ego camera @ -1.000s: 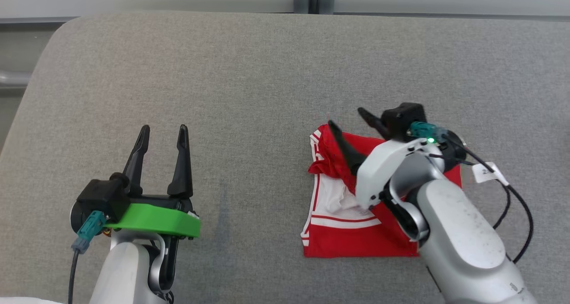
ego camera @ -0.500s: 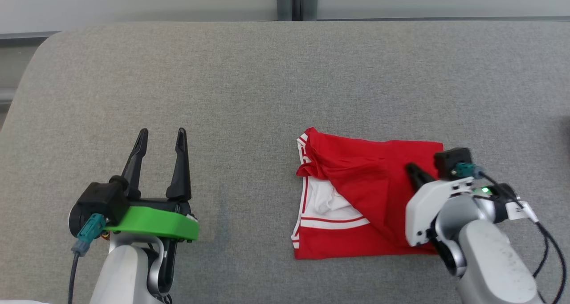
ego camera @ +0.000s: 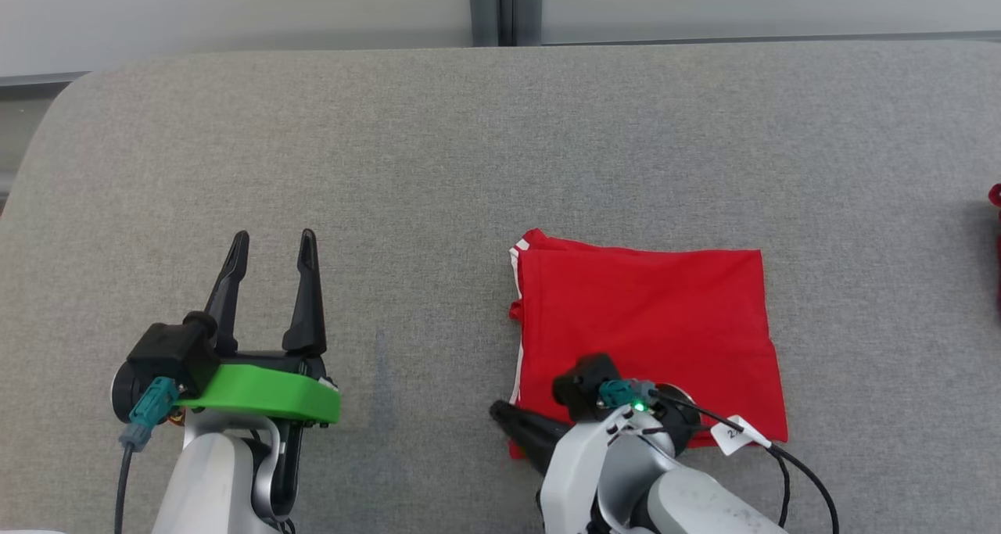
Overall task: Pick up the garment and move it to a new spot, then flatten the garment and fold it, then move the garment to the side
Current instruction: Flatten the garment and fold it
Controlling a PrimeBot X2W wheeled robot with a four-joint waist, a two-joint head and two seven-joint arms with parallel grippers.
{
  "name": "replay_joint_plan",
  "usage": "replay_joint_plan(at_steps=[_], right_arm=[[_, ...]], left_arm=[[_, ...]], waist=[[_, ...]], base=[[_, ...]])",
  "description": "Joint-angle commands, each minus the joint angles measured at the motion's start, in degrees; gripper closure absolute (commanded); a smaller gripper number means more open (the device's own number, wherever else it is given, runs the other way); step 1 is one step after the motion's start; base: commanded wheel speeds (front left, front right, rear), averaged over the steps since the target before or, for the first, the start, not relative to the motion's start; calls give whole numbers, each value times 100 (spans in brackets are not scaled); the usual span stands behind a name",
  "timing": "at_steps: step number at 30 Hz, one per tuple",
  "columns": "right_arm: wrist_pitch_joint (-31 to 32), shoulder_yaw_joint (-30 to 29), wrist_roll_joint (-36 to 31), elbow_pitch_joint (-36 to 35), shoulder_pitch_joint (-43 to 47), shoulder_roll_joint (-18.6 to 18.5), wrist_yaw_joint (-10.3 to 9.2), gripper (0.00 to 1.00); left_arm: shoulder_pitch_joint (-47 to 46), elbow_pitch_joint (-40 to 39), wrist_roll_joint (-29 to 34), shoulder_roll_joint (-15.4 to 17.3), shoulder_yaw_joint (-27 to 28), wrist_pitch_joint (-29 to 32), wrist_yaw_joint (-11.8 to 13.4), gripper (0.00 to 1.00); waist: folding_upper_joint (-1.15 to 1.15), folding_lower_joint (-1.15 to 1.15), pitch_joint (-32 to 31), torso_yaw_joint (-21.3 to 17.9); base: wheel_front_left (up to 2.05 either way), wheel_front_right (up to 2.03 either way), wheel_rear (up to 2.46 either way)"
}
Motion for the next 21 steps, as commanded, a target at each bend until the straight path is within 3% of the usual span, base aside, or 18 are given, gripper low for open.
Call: replay_joint_plan(at_steps=[1,4,5,6,12,21], right_arm=[[-43,117,162,-170,-19,-90,-7,100],[-175,106,316,-512,-77,-224,-7,100],[-274,-13,296,-627,-75,-278,-7,69],[-350,-145,291,-704,-40,-289,-7,0],[-1259,-1478,-62,-926,261,-334,-7,0],[-2326,-3243,-1069,-311,178,-194,-4,0]], left_arm=[[40,-1,81,13,4,-15,-9,0],[48,2,81,13,9,-15,-11,0],[44,10,80,13,11,-15,-10,0],[36,22,77,13,13,-16,-11,0],[-110,305,56,13,74,-15,-7,0],[-211,622,101,13,117,-15,81,0]], waist=[[0,0,4,-9],[0,0,9,-26],[0,0,5,-31],[0,0,0,-35],[0,0,-142,-99],[0,0,-421,-298]], base=[[0,0,0],[0,0,0],[0,0,0],[0,0,0],[0,0,0],[0,0,0]])
